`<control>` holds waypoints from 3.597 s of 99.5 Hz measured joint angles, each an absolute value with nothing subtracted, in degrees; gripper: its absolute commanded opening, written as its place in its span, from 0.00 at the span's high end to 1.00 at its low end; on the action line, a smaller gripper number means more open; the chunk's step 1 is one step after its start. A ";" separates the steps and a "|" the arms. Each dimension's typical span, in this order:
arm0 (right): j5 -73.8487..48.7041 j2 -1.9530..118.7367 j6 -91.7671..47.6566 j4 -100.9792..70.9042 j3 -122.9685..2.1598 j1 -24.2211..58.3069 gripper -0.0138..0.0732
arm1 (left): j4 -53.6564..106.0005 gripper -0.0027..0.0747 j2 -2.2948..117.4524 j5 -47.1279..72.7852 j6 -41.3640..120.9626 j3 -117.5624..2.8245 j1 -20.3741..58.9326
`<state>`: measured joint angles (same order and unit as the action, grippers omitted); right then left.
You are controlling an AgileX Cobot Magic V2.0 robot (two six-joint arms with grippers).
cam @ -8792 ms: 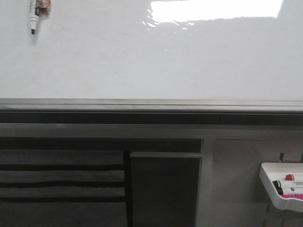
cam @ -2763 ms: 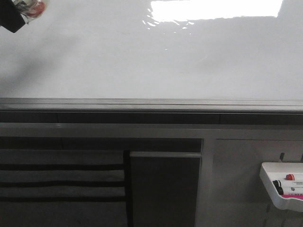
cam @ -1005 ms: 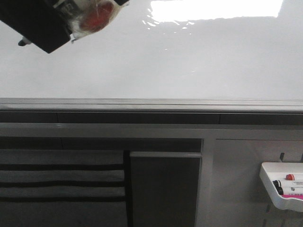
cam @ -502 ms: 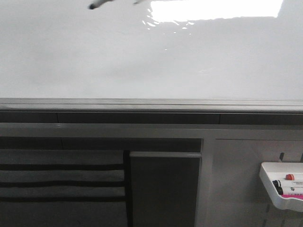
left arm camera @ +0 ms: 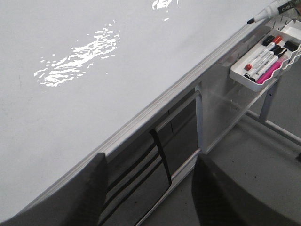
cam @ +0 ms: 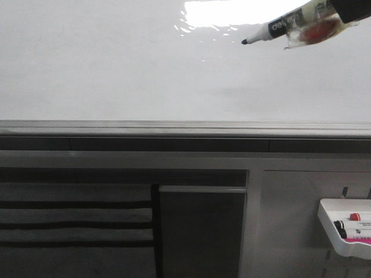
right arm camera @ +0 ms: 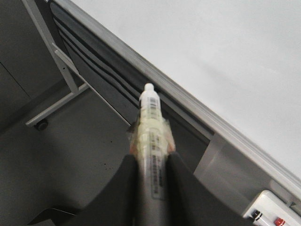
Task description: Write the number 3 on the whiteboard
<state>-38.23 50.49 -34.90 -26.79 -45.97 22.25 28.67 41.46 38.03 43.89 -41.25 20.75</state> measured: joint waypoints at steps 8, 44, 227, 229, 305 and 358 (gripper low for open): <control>-38.34 50.49 -34.77 -27.23 -45.84 22.25 0.79 | 28.67 0.49 41.46 38.03 43.89 -40.89 20.75; -41.27 62.53 -33.84 -29.91 -57.38 22.03 0.79 | 28.81 0.49 41.46 38.03 43.89 -40.80 20.75; -46.51 86.89 -31.17 -20.54 -75.81 26.64 0.79 | 28.90 0.49 41.46 37.60 43.89 -40.80 20.75; -46.19 85.53 -31.96 -21.30 -74.75 26.81 0.79 | 28.90 0.49 41.46 37.60 43.89 -40.80 20.75; -41.27 64.42 -60.06 -24.35 -57.50 31.95 0.79 | 35.74 0.49 45.75 39.20 56.65 -41.94 22.29; -38.79 64.42 -69.68 -24.35 -57.50 40.40 0.79 | 34.29 0.49 68.05 40.16 67.28 -54.34 40.47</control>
